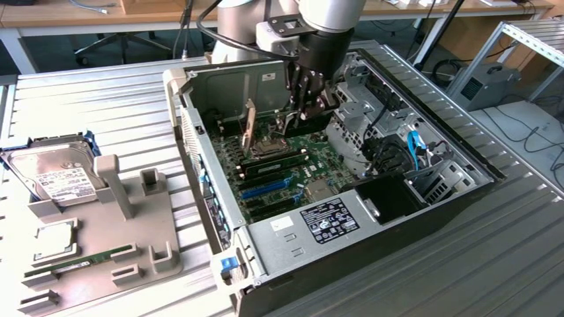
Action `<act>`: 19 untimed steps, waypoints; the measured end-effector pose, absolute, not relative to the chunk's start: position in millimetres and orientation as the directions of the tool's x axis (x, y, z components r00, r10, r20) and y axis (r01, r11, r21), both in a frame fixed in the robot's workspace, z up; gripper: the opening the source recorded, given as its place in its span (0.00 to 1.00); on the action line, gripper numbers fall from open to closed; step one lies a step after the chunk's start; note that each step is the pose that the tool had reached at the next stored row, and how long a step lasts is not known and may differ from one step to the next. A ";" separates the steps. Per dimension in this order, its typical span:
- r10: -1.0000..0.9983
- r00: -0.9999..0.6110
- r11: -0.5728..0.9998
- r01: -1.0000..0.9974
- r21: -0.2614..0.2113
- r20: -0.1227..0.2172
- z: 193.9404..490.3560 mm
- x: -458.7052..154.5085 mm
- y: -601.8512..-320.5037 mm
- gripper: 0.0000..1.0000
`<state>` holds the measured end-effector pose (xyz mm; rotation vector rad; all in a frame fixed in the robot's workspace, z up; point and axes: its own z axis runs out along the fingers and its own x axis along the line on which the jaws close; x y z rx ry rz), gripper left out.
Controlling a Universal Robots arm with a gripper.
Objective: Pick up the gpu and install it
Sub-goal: 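Insert the gpu into the slot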
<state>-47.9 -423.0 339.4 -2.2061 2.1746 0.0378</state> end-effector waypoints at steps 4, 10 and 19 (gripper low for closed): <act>-0.999 0.015 -0.014 -1.000 -0.014 -0.048 338.6 -48.5 -423.1 0.26; -0.999 0.015 -0.014 -1.000 -0.014 -0.048 337.6 -49.4 -423.4 0.26; -0.999 0.015 -0.014 -1.000 -0.014 -0.048 336.0 -50.8 -424.1 0.26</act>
